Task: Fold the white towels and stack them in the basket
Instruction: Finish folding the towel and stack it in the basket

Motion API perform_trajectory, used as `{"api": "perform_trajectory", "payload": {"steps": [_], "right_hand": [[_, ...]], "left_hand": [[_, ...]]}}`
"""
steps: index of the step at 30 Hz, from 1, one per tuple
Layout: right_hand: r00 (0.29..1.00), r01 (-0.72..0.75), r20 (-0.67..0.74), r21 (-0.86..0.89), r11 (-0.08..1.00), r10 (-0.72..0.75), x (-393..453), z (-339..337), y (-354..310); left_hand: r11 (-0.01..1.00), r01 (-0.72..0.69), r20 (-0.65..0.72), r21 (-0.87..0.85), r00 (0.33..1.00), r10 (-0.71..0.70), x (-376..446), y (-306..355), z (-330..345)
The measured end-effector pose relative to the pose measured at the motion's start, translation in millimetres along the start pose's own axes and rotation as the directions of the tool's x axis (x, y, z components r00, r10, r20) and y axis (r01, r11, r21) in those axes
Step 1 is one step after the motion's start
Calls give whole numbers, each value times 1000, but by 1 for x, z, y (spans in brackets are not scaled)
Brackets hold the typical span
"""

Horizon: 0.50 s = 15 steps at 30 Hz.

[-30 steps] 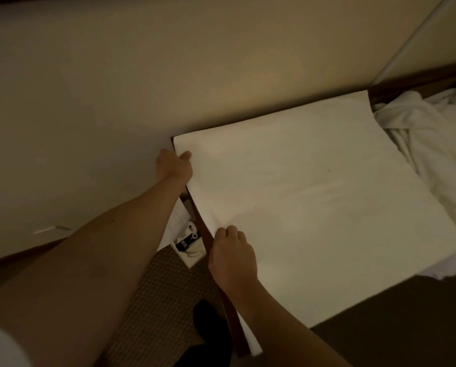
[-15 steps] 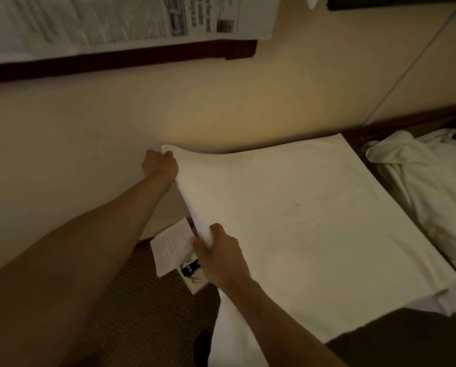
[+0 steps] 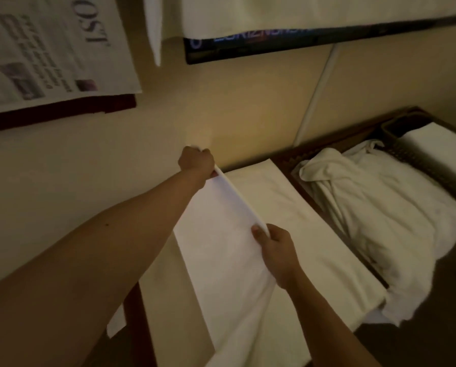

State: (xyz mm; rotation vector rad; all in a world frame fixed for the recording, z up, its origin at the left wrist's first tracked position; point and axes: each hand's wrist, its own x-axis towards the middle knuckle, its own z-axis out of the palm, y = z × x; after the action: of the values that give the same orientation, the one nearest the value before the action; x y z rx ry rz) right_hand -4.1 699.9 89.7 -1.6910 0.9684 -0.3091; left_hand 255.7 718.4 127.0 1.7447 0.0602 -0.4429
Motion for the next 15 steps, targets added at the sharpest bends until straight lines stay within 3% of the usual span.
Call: {"api": "perform_trajectory", "payload": {"steps": [6, 9, 11, 13, 15], "right_hand": [[991, -93, -101, -23, 995, 91, 105, -114, 55], [976, -212, -21, -283, 935, 215, 148, -136, 97], [964, -200, 48, -508, 837, 260, 172, -144, 109], [960, -167, 93, -568, 806, 265, 192, -143, 101], [960, -128, 135, -568, 813, 245, 218, -135, 84]], "left_hand": [[993, 84, 95, -82, 993, -76, 4, 1, 158], [993, 78, 210, 83, 973, -94, 5, -38, 204], [959, -73, 258, 275, 966, 0, 4, -64, 207], [853, -328, 275, 407, 934, 227, 8, -84, 180], [699, -480, 254, 530, 876, 409, 21, -98, 138]]}}
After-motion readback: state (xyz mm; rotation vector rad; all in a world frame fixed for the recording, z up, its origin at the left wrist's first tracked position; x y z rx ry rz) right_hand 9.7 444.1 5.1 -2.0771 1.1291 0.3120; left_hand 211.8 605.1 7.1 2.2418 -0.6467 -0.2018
